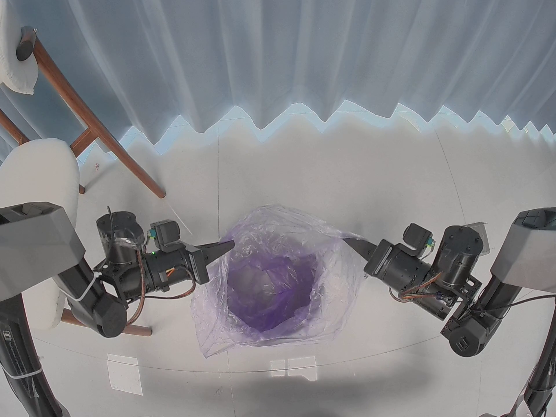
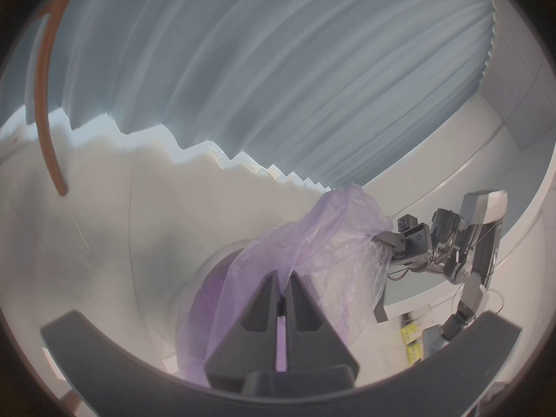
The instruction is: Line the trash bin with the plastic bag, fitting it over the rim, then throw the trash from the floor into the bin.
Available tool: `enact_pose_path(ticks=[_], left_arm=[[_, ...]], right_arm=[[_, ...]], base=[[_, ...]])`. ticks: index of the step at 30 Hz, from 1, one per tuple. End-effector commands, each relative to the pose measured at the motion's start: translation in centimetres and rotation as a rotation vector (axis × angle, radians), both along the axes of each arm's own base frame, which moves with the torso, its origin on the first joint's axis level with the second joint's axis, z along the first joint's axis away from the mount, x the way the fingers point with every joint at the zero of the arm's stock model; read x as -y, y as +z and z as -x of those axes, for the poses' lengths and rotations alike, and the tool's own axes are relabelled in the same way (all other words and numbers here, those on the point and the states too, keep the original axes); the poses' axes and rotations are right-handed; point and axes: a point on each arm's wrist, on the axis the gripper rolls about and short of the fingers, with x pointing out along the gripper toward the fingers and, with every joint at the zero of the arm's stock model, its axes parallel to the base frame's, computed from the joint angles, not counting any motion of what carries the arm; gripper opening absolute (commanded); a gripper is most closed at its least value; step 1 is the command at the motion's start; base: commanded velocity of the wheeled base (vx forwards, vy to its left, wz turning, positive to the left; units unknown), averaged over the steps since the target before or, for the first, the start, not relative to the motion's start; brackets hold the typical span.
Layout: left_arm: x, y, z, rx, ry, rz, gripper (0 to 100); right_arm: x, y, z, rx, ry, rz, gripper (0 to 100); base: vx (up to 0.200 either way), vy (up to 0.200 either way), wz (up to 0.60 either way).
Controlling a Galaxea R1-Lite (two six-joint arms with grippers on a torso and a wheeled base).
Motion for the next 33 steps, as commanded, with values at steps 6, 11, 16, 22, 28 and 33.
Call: enact_pose_path(ticks=[6,11,16,22,28,33], left_arm=[[-4.6,0.6,-4.5,-0.182,-0.080,0.182,0],[-5.8,1.0,-5.5,-0.262,-0.080,0.271,0],[-5.5,-0.2,-6.3,-0.314,-0.092,0.380,0],[-5.5,-1.1,-7.3,-0.344,-0.104,0.465,0],[-5.6,-2.2,-8.1,-0.377,-0.095,0.483,0],[-6.0,-2.6,-8.7,-0.423,-0.084,0.525,0]], right_arm=[[1.7,1.7,-3.3,-0.046,0.103,-0.183,0],[2.3,0.7,-5.3,-0.067,0.074,-0.209,0],[2.6,0.0,-7.4,-0.096,0.050,-0.270,0],[3.5,-0.6,-9.1,-0.088,0.069,-0.274,0],[4.4,-1.3,-10.4,-0.084,0.071,-0.274,0],[4.8,-2.6,-11.7,-0.113,0.050,-0.267,0]], base=[[0.000,0.000,0.00],[0.000,0.000,0.00],[0.000,0.000,0.00],[0.000,0.000,0.00],[0.000,0.000,0.00],[0.000,0.000,0.00]])
